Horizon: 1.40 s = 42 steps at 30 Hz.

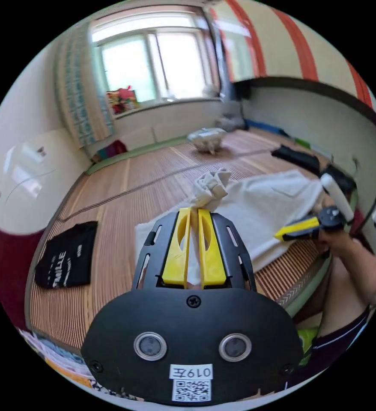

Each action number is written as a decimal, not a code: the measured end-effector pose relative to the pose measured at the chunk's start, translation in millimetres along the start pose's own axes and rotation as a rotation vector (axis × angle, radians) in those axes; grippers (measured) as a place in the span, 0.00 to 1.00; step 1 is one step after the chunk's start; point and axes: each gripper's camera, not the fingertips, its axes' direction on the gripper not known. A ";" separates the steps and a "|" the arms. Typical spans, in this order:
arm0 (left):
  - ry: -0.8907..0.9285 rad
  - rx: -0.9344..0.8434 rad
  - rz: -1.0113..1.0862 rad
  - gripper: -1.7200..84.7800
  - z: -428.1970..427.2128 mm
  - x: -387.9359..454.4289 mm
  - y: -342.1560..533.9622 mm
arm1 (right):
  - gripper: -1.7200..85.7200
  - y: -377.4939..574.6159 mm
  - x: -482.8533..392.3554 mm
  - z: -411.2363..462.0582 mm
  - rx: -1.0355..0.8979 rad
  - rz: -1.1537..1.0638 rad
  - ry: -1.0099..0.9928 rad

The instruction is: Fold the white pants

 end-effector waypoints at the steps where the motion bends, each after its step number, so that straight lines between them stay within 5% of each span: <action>1: -0.026 0.009 -0.029 0.04 -9.5 -15.0 3.0 | 0.01 -1.5 0.9 -2.9 -0.004 0.002 0.008; 9: -0.169 -0.345 -0.518 0.05 -36.2 -189.5 98.6 | 0.01 -10.2 -0.5 -50.5 -0.092 0.002 0.072; 14: -0.186 -0.331 -0.734 0.04 -70.8 -217.4 151.3 | 0.01 8.0 -17.5 -87.2 -0.099 -0.060 0.202; 20: -0.272 -0.182 -0.330 0.04 -97.9 -131.1 112.8 | 0.02 67.5 12.2 -217.3 0.290 -0.049 0.905; 23: -0.097 -0.134 -0.113 0.04 -94.1 -91.2 88.2 | 0.08 77.8 77.3 -254.7 0.179 0.076 0.747; 26: -0.211 -0.144 -0.039 0.04 -88.8 -57.1 71.8 | 0.11 104.3 128.0 -296.0 0.232 0.259 0.637; 30: -0.483 -0.101 -0.180 0.04 -103.6 -64.9 69.0 | 0.12 145.3 206.0 -330.4 0.327 0.561 0.399; 35: -0.499 -0.217 -0.476 0.03 -118.0 -154.3 110.0 | 0.13 160.9 267.1 -338.2 0.402 0.698 0.128; 42: -0.454 -0.241 -0.699 0.03 -142.7 -203.0 163.8 | 0.14 153.9 291.9 -357.8 0.484 0.707 0.021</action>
